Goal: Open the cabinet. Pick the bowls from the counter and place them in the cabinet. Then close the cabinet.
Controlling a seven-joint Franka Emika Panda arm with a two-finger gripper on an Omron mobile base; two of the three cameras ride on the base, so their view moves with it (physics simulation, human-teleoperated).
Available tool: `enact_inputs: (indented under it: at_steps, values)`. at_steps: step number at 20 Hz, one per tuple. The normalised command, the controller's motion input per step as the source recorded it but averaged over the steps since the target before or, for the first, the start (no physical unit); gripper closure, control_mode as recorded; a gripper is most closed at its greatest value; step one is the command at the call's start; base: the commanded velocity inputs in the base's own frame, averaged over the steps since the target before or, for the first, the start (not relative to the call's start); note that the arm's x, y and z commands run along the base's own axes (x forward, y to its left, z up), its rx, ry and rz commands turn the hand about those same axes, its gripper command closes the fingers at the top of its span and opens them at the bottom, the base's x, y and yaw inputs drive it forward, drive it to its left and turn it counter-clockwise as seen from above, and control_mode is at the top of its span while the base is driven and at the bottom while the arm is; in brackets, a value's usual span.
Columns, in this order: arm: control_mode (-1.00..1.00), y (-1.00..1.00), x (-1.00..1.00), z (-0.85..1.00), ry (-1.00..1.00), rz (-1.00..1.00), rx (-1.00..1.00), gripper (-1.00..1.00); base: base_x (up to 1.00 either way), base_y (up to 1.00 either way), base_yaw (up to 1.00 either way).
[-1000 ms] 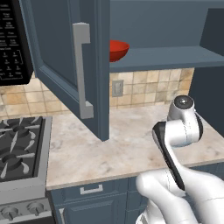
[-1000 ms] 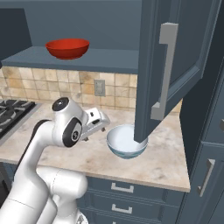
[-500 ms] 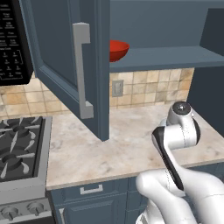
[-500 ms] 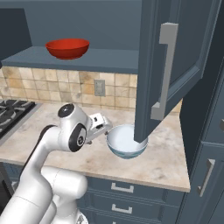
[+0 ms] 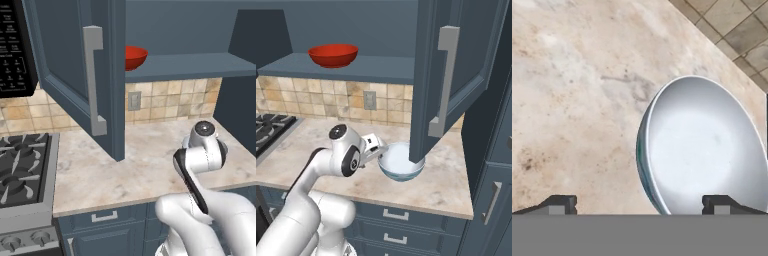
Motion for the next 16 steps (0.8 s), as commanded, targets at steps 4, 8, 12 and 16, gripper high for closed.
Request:
enact_inputs:
  at_steps: [4, 8, 12, 16]
  values:
    - [-1.00, -0.09, 0.17, -0.19, 0.04, 0.00, 0.00, -1.00, 0.00, 0.00, 0.00]
    - [-1.00, -0.10, 0.20, -0.16, 0.04, 0.00, 0.00, -1.00, 0.00, 0.00, 0.00]
    - [-1.00, -0.09, 0.23, -0.17, 0.04, 0.00, 0.00, -1.00, 0.00, 0.00, 0.00]
    - [-1.00, -0.06, 0.23, -0.18, 0.04, 0.00, 0.00, -1.00, 0.00, 0.00, 0.00]
